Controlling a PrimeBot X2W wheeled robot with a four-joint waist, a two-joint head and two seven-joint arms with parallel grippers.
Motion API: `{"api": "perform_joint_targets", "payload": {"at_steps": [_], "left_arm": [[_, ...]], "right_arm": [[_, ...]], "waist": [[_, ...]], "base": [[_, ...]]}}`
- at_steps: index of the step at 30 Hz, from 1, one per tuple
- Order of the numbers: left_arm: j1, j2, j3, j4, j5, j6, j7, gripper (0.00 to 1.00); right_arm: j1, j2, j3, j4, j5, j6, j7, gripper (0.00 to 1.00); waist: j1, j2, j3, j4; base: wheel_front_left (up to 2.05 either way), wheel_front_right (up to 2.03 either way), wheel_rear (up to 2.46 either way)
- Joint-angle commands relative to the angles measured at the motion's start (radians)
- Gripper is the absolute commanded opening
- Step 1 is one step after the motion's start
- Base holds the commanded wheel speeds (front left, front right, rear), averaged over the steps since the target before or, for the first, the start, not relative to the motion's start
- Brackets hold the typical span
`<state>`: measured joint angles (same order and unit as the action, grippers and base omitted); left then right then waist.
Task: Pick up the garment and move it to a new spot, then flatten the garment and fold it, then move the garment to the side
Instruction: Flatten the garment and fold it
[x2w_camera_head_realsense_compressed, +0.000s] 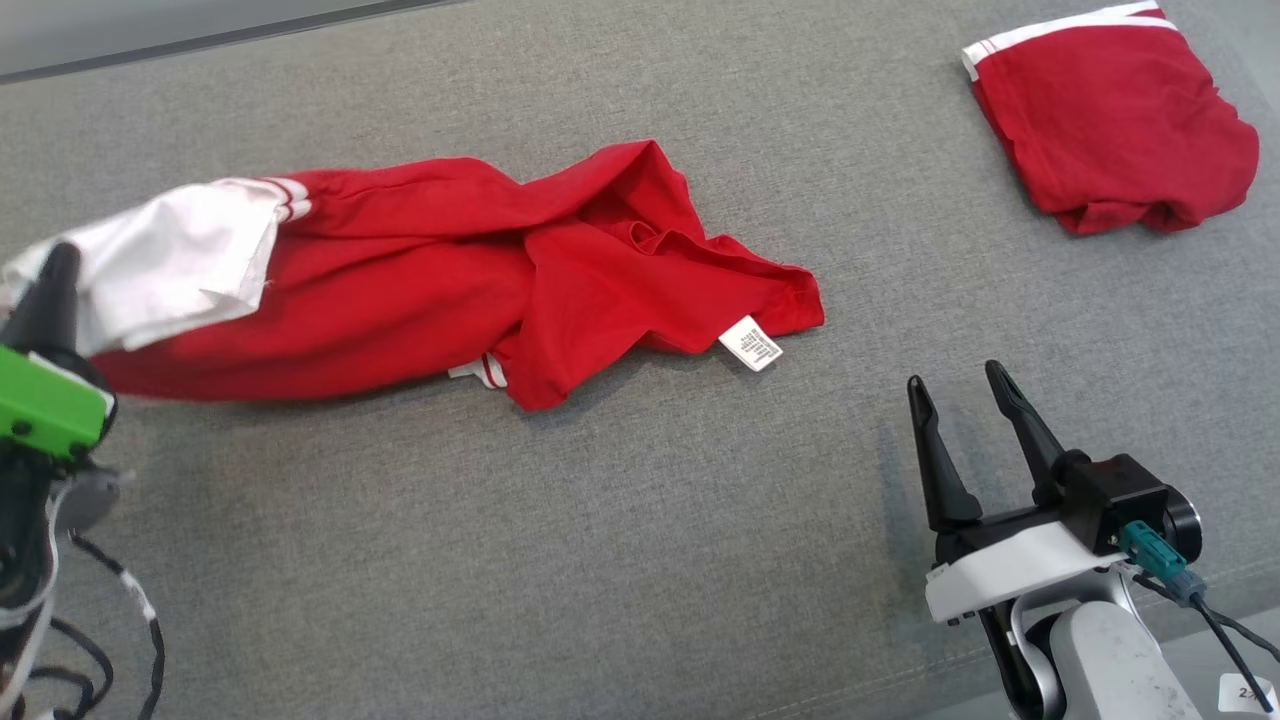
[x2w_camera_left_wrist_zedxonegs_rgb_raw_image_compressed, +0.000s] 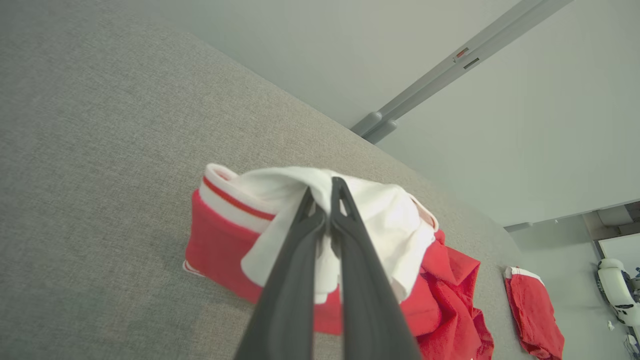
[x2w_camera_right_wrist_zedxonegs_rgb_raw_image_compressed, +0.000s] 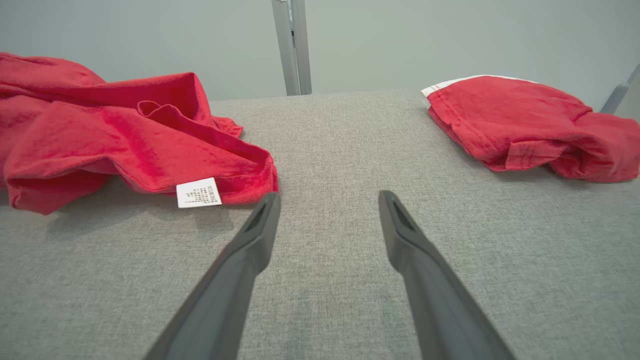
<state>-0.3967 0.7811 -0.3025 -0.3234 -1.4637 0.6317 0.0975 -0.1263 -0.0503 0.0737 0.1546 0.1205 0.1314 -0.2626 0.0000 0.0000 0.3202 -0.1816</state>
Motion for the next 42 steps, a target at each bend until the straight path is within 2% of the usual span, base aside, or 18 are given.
{"api": "perform_joint_targets", "payload": {"at_steps": [1,4,5,8,11,12,13,14,15,22,27,29,32,35,42], "left_arm": [[0.065,-0.014,0.026,0.025,-0.029,-0.027,-0.024,0.0],[0.177,-0.041,0.059,0.08,-0.053,-0.081,-0.074,0.0],[0.236,-0.049,0.054,0.111,-0.048,-0.114,-0.098,0.0],[0.272,-0.061,0.032,0.146,-0.03,-0.139,-0.116,0.0],[0.291,-0.124,0.005,0.234,-0.028,-0.183,-0.149,0.0],[0.284,-0.144,-0.006,0.256,-0.028,-0.195,-0.155,0.16],[0.274,-0.168,-0.013,0.276,-0.03,-0.208,-0.161,0.39],[0.263,-0.184,-0.024,0.292,-0.028,-0.221,-0.163,0.82],[0.253,-0.194,-0.036,0.309,-0.021,-0.231,-0.167,1.0],[0.219,-0.24,-0.09,0.375,0.076,-0.28,-0.251,1.0],[0.248,-0.252,-0.1,0.346,0.158,-0.299,-0.329,1.0],[0.261,-0.25,-0.106,0.321,0.227,-0.307,-0.348,1.0],[0.288,-0.263,-0.1,0.286,0.333,-0.291,-0.361,1.0],[0.318,-0.308,-0.067,0.247,0.444,-0.286,-0.363,1.0],[0.43,-0.445,0.063,0.177,0.706,-0.332,-0.363,1.0]], "right_arm": [[0.004,-0.002,-0.003,-0.003,-0.013,-0.001,-0.003,1.0],[-0.003,-0.002,-0.009,-0.008,-0.04,-0.001,-0.003,1.0],[-0.003,-0.002,-0.013,-0.009,-0.058,-0.001,-0.003,1.0],[-0.002,-0.002,-0.017,-0.008,-0.076,-0.001,-0.003,1.0],[-0.004,-0.002,-0.014,-0.005,-0.11,-0.001,-0.003,1.0],[-0.006,-0.002,-0.015,-0.005,-0.115,-0.001,-0.003,1.0],[-0.008,-0.002,-0.015,-0.004,-0.121,-0.001,-0.003,1.0],[-0.008,-0.002,-0.017,-0.004,-0.126,-0.001,-0.003,1.0],[-0.009,-0.002,-0.018,-0.004,-0.132,-0.001,-0.003,1.0],[0.0,-0.002,-0.03,-0.004,-0.157,-0.001,-0.003,1.0],[0.029,-0.002,-0.071,-0.026,-0.169,-0.001,-0.003,1.0],[0.038,-0.002,-0.095,-0.042,-0.174,-0.001,-0.003,1.0],[0.06,-0.007,-0.134,-0.062,-0.179,-0.001,-0.003,1.0],[0.08,-0.019,-0.178,-0.078,-0.185,-0.001,-0.003,1.0],[0.126,-0.04,-0.267,-0.101,-0.175,-0.001,-0.003,1.0]], "waist": [[0.0,0.0,0.004,0.007],[0.0,0.0,0.012,0.023],[0.0,0.0,0.016,0.039],[0.0,0.0,0.021,0.058],[0.0,0.0,0.026,0.096],[0.0,0.0,0.026,0.106],[0.0,0.0,0.025,0.114],[0.0,0.0,0.024,0.122],[0.0,0.0,0.022,0.129],[0.0,0.0,0.006,0.161],[0.0,0.0,-0.023,0.175],[0.0,0.0,-0.038,0.181],[0.0,0.0,-0.06,0.19],[0.0,0.0,-0.086,0.2],[0.0,0.0,-0.15,0.207]], "base": [[0.0,0.0,0.0],[0.0,0.0,0.0],[0.0,0.0,0.0],[0.0,0.0,0.0],[0.0,0.0,0.0],[0.0,0.0,0.0],[0.0,0.0,0.0],[0.0,0.0,0.0],[0.0,0.0,0.0],[0.0,0.0,0.0],[0.0,0.0,0.0],[0.0,0.0,0.0],[0.0,0.0,0.0],[0.0,0.0,0.0],[0.0,0.0,0.0]]}}
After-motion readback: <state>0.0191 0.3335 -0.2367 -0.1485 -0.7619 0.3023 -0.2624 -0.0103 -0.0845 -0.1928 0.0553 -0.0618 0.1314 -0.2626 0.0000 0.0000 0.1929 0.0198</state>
